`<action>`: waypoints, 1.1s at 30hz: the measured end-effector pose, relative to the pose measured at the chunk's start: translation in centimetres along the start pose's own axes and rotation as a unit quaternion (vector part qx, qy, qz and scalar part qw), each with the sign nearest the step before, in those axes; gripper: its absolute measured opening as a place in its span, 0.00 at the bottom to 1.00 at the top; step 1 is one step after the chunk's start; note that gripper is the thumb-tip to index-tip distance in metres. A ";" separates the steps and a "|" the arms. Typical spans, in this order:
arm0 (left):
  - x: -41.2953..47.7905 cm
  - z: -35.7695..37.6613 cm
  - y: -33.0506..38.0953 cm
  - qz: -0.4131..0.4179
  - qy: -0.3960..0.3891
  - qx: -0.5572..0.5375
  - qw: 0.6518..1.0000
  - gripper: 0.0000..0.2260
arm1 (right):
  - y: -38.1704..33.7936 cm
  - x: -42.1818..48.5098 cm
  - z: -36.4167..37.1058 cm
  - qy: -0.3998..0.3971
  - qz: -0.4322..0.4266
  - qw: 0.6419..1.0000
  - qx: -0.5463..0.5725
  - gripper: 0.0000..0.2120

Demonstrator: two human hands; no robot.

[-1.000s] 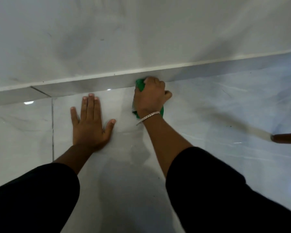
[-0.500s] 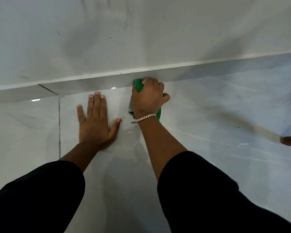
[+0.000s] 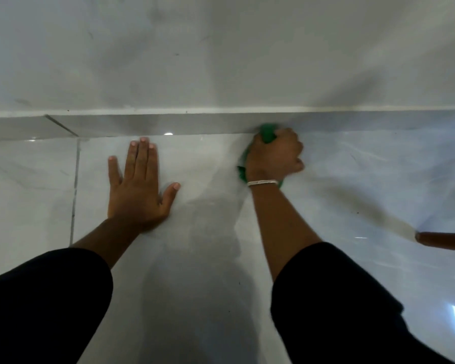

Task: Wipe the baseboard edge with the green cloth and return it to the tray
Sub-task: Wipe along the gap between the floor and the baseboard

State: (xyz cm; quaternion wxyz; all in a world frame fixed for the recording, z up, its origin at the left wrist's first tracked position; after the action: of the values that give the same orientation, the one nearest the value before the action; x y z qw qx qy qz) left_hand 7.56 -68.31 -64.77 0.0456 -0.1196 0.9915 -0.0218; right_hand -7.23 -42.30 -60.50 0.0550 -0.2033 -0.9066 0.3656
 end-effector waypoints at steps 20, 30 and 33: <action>0.3 0.3 -0.4 -0.003 -0.004 -0.005 1.000 0.40 | 4.6 4.5 -5.2 0.021 -0.160 0.981 -0.104 0.24; 0.3 0.0 -0.1 -0.005 -0.021 -0.001 1.000 0.41 | -2.0 -6.1 3.7 0.038 -0.073 0.994 -0.075 0.29; 0.8 0.2 0.2 -0.007 -0.041 0.011 0.999 0.42 | -3.2 -7.9 4.2 0.024 -0.104 0.993 -0.058 0.27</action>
State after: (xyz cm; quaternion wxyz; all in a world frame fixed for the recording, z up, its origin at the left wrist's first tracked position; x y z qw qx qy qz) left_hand 6.78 -68.30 -65.01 0.0876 -0.1264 0.9877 -0.0281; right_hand -2.11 -50.29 -60.98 0.1029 -0.1199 -0.9410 0.2993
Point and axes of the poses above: each hand's wrist, its own x-axis towards the middle knuckle, its own z-axis out of the palm, y = z × x, the point moved 10 cm from there along x, towards the middle knuckle, and after that the axes turned 9 degrees about x, right-handed, at the moved point
